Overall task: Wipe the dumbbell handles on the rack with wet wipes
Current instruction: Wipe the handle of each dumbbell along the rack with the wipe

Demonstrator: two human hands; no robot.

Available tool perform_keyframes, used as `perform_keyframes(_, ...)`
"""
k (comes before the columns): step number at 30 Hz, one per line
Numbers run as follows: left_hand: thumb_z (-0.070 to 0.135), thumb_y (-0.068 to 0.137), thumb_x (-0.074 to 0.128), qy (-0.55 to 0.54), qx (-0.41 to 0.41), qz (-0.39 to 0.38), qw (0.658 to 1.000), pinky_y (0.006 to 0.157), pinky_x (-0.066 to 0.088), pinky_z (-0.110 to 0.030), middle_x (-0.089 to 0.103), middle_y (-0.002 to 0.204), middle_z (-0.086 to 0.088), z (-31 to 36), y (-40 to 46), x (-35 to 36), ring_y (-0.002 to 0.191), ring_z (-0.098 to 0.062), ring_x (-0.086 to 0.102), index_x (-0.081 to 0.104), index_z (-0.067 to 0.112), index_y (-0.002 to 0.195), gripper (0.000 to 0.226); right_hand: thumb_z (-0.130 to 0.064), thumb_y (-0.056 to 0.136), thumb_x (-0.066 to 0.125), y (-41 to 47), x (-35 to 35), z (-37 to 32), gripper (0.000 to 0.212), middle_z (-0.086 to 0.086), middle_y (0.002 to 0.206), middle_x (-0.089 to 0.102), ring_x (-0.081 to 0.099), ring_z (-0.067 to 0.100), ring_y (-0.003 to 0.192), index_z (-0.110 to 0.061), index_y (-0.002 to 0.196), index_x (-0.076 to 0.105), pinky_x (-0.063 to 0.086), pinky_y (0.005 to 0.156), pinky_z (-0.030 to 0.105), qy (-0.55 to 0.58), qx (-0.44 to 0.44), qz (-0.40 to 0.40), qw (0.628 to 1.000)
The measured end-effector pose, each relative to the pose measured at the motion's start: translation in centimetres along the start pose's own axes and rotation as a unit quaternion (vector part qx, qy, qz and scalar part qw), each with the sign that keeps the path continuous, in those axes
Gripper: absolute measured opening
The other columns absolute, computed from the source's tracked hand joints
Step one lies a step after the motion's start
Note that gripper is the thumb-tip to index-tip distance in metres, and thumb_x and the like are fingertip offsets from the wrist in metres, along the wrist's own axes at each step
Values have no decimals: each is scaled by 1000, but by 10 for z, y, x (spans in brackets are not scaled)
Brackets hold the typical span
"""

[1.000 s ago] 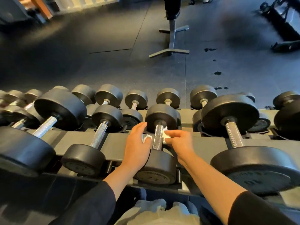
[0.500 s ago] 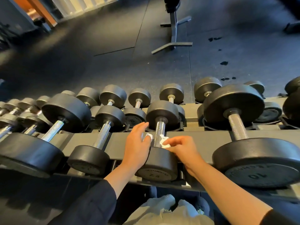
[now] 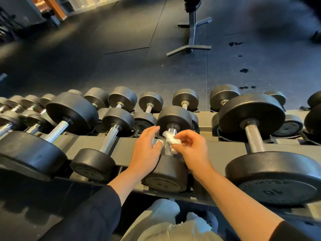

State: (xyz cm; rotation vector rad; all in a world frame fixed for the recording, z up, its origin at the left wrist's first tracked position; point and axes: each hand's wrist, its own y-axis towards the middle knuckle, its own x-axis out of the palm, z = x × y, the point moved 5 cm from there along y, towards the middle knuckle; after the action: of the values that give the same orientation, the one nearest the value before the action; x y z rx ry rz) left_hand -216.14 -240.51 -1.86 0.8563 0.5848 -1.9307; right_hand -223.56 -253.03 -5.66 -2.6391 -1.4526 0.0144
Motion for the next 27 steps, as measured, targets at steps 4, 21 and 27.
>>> perform_keyframes(4, 10, 94, 54, 23, 77, -31, 996, 98, 16, -5, 39, 145, 7, 17, 17, 3, 131, -3, 33, 41, 22, 141, 50, -1, 82, 68, 14, -11, -21, 32, -2, 94, 67, 66, 6, 84, -17, 108, 61, 55, 73, 20, 19, -18, 62, 998)
perform_keyframes(21, 10, 92, 53, -124, 237, -275, 924, 108, 20, -15, 36, 149, 2, 80, 78, 116, 138, -13, 32, 34, 16, 146, 57, -13, 82, 69, 5, -144, -100, 14, -5, 86, 67, 63, 10, 81, -19, 94, 72, 57, 79, 36, -370, 22, 300, 879)
perform_keyframes(27, 13, 93, 52, -130, 219, -328, 910, 113, 22, -28, 24, 156, 4, 53, 73, 140, 142, -16, 25, 20, 24, 151, 67, -12, 77, 72, 24, -129, -89, 21, -7, 94, 64, 55, 3, 85, -22, 95, 69, 47, 76, 18, -506, 119, 134, 844)
